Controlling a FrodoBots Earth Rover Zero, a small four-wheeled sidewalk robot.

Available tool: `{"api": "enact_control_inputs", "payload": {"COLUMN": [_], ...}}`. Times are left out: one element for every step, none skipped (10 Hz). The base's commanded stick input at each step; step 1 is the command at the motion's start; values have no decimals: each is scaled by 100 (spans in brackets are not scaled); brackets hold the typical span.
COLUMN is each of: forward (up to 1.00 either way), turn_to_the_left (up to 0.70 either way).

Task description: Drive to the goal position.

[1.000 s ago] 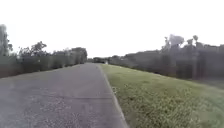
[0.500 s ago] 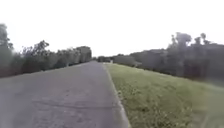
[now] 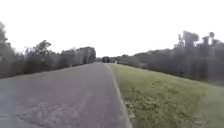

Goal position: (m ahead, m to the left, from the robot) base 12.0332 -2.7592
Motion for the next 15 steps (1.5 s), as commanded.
{"api": "enact_control_inputs", "payload": {"forward": [100,100,100,100,100,100,100,100,100,100,100,100,100,100,100], "turn_to_the_left": [15,9,4,0,0,0,0,0,-1,-8,-14,-21,-27,-27,-27]}}
